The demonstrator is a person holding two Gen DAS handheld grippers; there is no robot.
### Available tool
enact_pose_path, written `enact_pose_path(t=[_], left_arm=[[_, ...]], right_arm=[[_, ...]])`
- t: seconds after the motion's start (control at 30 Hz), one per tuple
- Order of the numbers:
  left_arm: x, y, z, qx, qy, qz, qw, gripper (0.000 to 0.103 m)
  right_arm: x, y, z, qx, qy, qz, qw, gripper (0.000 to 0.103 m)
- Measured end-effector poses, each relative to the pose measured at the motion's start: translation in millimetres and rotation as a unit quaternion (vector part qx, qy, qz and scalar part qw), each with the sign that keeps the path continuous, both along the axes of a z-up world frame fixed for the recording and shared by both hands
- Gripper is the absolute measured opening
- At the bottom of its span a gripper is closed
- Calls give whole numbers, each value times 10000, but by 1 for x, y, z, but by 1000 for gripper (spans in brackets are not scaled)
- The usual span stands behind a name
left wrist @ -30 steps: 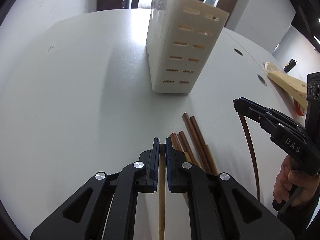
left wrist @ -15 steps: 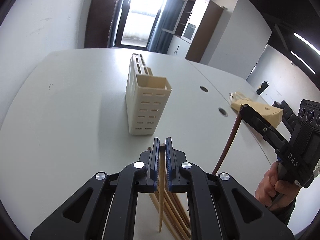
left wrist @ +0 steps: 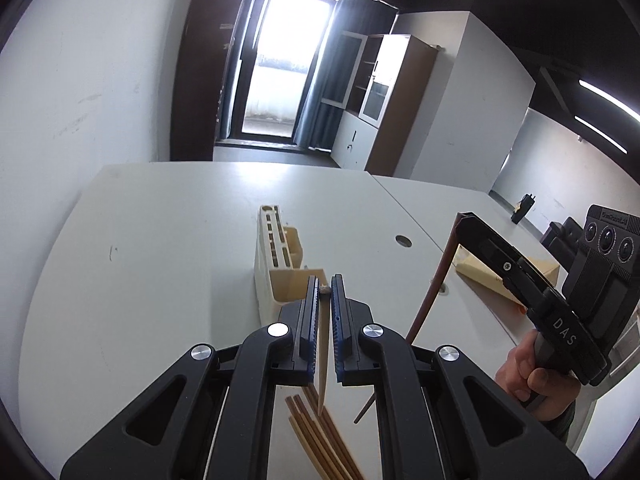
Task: Organize utensils
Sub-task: 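Carry both held chopsticks over the cream holder and lower them into its slots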
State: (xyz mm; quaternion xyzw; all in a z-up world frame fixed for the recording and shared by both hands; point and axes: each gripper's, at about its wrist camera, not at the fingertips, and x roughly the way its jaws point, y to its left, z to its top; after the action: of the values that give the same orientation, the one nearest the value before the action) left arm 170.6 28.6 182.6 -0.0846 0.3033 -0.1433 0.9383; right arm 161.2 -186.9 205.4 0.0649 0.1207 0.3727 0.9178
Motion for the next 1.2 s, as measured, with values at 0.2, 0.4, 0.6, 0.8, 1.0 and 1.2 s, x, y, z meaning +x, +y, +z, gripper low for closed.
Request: enact_pose_path(t=[0.2,0.4,0.6,0.8,1.0,1.2], left_arm=[[28,0,39,62,-273,42,9996,6],[53,-7,71,187,-579,55,9981,6],[64,-12,90,335,-954,146,9948,6],[83,-20,81,440,-924,178,9946,6],[106,-24,52,499,-586,206,9968,6],[122,-26,24,529,-277,163,9981,6]], right_arm=[[32,-2,21,128,-330,-24,9994,7],[42,-4,42,259,-734,-109,9969,8],[55,-4,44,335,-1010,-300,9939,8],[70,-4,26,300,-962,-526,9935,8],[85,0,0,169,-742,-559,9955,8],[89,6,-21,-78,-616,-621,9961,8]])
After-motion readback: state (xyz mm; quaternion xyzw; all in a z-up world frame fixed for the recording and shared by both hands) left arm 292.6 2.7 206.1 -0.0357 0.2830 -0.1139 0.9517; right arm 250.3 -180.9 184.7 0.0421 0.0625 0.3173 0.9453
